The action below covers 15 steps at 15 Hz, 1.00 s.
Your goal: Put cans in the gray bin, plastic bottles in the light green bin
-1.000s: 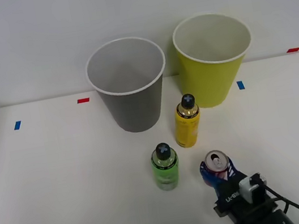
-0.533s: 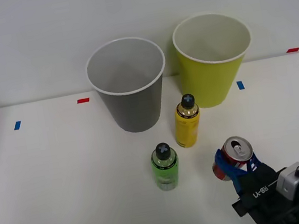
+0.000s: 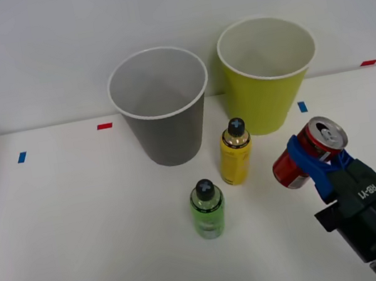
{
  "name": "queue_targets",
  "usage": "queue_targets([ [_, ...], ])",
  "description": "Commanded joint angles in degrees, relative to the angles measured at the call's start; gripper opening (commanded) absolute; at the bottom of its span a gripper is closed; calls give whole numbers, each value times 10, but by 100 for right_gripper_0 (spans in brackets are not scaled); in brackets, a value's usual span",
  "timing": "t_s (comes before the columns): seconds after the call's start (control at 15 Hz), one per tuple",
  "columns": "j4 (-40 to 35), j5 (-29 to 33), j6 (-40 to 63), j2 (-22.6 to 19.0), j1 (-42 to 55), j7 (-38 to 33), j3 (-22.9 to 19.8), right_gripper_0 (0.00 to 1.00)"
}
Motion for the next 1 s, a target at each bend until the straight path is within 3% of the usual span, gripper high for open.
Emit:
queue_targets([
  [0.07, -26, -45, 32, 16, -22, 2, -23, 0],
  [0.4, 23, -62, 126, 93, -141, 5, -32, 0],
  [1.0, 254, -56, 224, 240, -413, 7, -31, 0],
])
